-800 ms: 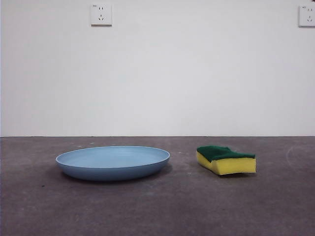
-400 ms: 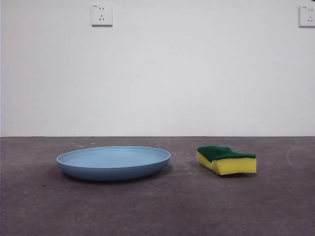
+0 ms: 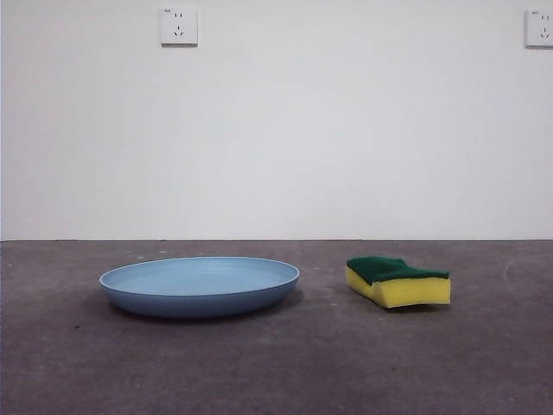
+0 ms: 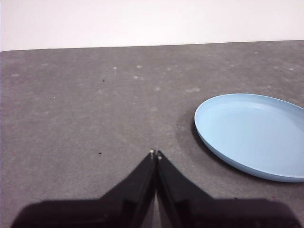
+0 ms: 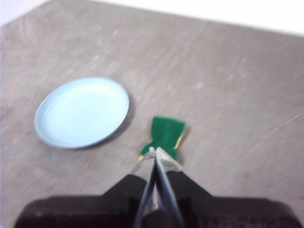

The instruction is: Pick up the plate,pick up the cloth,clean the plate with the cloth

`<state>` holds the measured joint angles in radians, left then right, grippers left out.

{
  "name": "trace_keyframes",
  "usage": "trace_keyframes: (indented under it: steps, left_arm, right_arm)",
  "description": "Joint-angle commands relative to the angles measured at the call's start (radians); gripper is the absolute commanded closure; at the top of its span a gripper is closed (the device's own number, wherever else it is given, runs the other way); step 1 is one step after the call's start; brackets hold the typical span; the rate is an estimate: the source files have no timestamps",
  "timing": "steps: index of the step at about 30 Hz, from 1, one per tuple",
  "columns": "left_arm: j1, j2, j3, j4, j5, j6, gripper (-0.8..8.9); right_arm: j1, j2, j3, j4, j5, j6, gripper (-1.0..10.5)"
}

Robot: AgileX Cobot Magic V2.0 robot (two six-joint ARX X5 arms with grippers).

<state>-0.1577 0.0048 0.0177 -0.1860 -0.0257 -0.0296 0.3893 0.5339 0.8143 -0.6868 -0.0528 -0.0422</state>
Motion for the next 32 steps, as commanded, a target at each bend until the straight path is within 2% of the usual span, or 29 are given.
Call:
trace_keyframes:
  steps: [1,7,11,16,20,22,32]
  left_arm:
    - [0.002,-0.003,-0.014,0.005,0.003,-0.002,8.17]
    - [0.002,-0.003,-0.014,0.005,0.003,-0.002,8.17]
    - [0.002,-0.003,-0.014,0.005,0.003,-0.002,8.17]
    - [0.002,-0.003,-0.014,0.005,0.003,-0.002,8.17]
    - [0.002,-0.003,-0.014,0.005,0.003,-0.002,8.17]
    - [0.002,-0.003,-0.014,0.005,0.003,-0.002,8.17]
    - [0.002,-0.003,-0.014,0.005,0.003,-0.002,8.17]
  right_arm:
    - [-0.062,-0.054,-0.04,0.046,-0.003,-0.022,9.5]
    - [-0.218,-0.22,-0.27,0.322,-0.002,0.018,9.5]
    - [-0.284,-0.338,-0.449,0.444,-0.003,0.08,9.5]
    - [-0.291,-0.444,-0.633,0.511,-0.002,0.109,9.5]
    - [-0.29,-0.495,-0.745,0.566,0.001,0.18,9.5]
    - [-0.29,-0.516,-0.783,0.575,0.0,0.188,9.5]
    - [-0.289,-0.533,-0.809,0.504,0.0,0.184,9.5]
